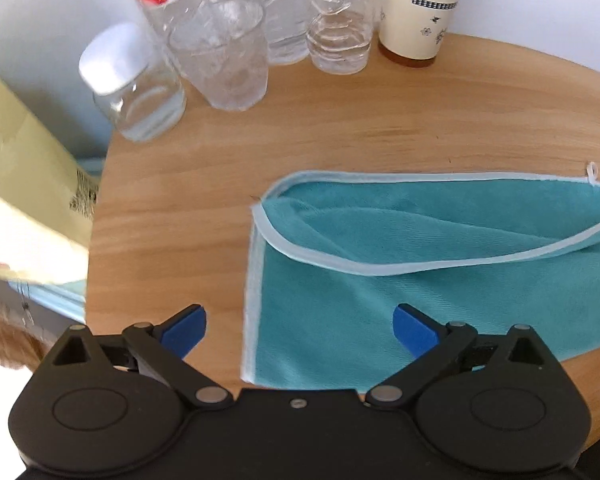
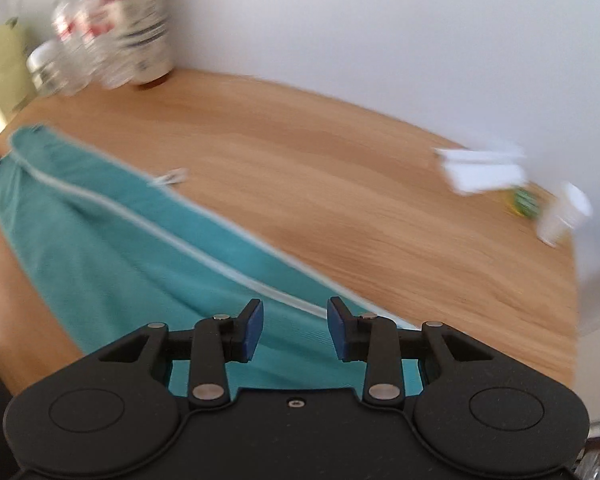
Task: Fold towel
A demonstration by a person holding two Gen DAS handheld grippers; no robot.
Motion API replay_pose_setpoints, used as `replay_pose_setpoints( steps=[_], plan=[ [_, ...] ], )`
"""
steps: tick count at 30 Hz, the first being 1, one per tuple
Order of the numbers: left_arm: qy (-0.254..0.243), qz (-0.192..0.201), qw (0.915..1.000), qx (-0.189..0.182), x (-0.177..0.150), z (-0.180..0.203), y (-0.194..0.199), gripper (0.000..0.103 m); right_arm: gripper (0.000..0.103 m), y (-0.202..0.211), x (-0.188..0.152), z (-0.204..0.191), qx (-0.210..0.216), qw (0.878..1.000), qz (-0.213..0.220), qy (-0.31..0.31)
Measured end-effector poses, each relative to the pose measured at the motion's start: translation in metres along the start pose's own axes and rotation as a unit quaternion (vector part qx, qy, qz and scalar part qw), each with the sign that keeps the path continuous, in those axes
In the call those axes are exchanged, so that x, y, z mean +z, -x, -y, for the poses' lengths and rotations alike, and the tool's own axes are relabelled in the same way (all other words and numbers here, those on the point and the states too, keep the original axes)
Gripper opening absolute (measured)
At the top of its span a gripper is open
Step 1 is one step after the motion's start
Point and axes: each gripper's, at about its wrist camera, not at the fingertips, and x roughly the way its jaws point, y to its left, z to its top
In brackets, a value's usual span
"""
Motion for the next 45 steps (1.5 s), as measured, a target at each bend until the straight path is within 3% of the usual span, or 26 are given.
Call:
replay_pose_setpoints(
  steps=[3, 6, 9, 13, 16, 17, 19, 20, 24, 27, 31, 35, 39, 45],
  plan=[
    [0.004, -0.013, 0.9992, -0.038, 0.004, -0.008, -0.008, 0.102, 0.039, -0.005, 0.000, -0.013, 0.014, 1.000, -0.008, -0.026],
    [0.076, -0.006, 0.9945, -0.072, 0.009, -0.025, -0.008, 0.102, 0.039, -0.004, -0.011, -0.013, 0.007, 0.999, -0.019, -0.046],
    [0.161, 0.001, 0.9814, -0.105, 0.011, -0.040, -0.007, 0.102, 0.039, -0.001, -0.026, -0.012, -0.002, 0.997, -0.030, -0.069],
    [0.228, 0.011, 0.9701, -0.084, 0.015, -0.044, -0.015, 0.101, 0.039, -0.003, -0.043, -0.012, -0.010, 0.994, -0.043, -0.098],
    [0.273, 0.007, 0.9588, -0.078, 0.019, -0.045, -0.027, 0.081, 0.039, -0.002, -0.052, -0.013, -0.018, 0.993, -0.049, -0.108],
    [0.285, 0.003, 0.9553, -0.077, 0.021, -0.044, -0.031, 0.067, 0.039, -0.001, -0.053, -0.013, -0.019, 0.993, -0.049, -0.109],
    [0.297, 0.003, 0.9522, -0.072, 0.024, -0.043, -0.033, 0.066, 0.039, 0.003, -0.055, -0.013, -0.021, 0.993, -0.047, -0.111],
    [0.302, 0.004, 0.9504, -0.074, 0.026, -0.043, -0.032, 0.059, 0.039, 0.003, -0.055, -0.014, -0.022, 0.992, -0.047, -0.111],
    [0.321, 0.011, 0.9428, -0.091, 0.027, -0.043, -0.031, 0.024, 0.039, 0.001, -0.059, -0.013, -0.035, 0.992, -0.052, -0.109],
    [0.328, 0.014, 0.9396, -0.095, 0.025, -0.044, -0.031, 0.018, 0.039, -0.001, -0.063, -0.008, -0.050, 0.990, -0.056, -0.118],
    [0.351, 0.015, 0.9292, -0.116, 0.023, -0.048, -0.031, 0.011, 0.039, -0.004, -0.064, 0.003, -0.068, 0.988, -0.053, -0.132],
    [0.356, 0.013, 0.9275, -0.115, 0.030, -0.052, -0.037, 0.011, 0.039, -0.003, -0.044, 0.000, -0.056, 0.997, -0.018, -0.055],
    [0.362, 0.009, 0.9252, -0.114, 0.037, -0.056, -0.042, 0.011, 0.039, -0.014, -0.014, -0.007, -0.037, 0.999, 0.000, 0.039],
    [0.363, 0.007, 0.9254, -0.109, 0.045, -0.057, -0.046, 0.011, 0.039, -0.037, 0.014, -0.016, 0.014, 0.994, -0.013, 0.111]
  ],
)
